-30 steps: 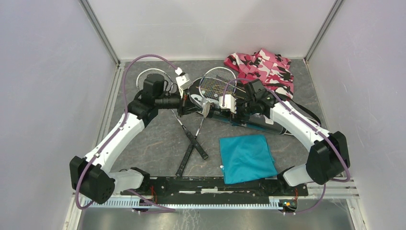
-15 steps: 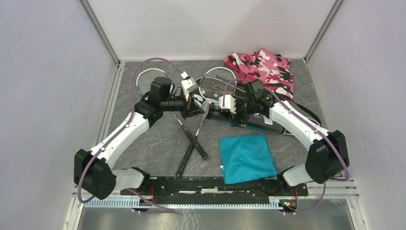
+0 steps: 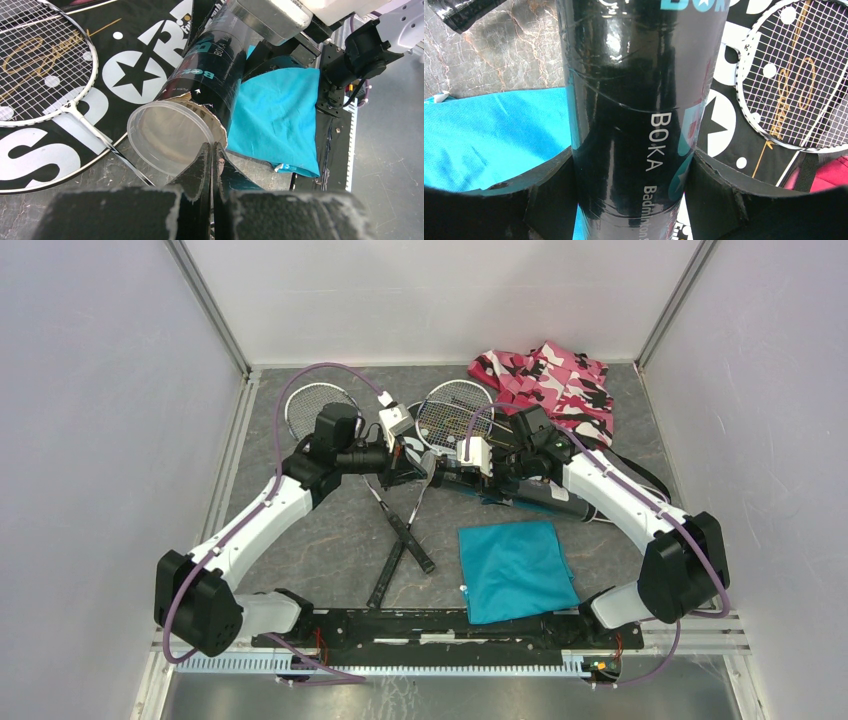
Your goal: Pack up the badminton gear
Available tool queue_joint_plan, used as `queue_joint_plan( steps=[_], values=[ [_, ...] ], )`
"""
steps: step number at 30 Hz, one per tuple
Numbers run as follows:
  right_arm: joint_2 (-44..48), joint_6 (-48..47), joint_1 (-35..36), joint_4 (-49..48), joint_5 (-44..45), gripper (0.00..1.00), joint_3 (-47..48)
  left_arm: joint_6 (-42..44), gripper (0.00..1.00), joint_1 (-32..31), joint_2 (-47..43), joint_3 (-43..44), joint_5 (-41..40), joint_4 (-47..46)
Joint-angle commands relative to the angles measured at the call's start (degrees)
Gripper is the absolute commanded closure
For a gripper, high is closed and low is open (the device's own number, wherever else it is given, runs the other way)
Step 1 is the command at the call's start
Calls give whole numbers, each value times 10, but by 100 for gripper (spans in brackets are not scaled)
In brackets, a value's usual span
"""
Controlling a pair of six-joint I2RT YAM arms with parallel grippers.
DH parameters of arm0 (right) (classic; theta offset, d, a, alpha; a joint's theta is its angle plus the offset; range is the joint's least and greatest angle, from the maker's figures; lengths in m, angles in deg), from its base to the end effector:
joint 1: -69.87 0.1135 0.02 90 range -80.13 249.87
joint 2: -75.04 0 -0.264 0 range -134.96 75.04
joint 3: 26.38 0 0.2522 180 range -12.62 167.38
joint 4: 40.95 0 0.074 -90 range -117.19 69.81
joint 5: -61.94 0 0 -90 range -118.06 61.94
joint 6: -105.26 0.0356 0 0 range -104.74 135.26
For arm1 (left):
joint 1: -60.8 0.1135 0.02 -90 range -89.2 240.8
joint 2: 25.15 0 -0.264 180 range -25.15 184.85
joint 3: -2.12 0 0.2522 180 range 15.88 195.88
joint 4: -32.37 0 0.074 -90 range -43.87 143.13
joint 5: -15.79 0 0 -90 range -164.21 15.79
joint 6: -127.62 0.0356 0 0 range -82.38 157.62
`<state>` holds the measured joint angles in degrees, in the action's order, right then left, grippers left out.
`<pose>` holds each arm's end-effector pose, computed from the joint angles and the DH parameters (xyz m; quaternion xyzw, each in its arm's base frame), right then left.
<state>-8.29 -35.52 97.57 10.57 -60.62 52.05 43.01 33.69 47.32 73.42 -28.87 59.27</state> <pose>0.2551 0.1556 0.2675 -0.6440 0.6605 0.2075 0.3254 0.2377 -0.1501 0.3135 0.4118 0.7041 -0.4140 0.4040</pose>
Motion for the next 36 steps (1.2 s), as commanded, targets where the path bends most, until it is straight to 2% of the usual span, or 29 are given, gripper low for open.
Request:
queue_joint_plan(
  steps=[1, 36],
  values=[
    [0, 7, 1, -22, -28, 72, 24, -10, 98, -2, -9, 0, 17, -27],
    [10, 1, 1, -15, -38, 72, 22, -52, 98, 2, 8, -25, 80, -68]
  ],
)
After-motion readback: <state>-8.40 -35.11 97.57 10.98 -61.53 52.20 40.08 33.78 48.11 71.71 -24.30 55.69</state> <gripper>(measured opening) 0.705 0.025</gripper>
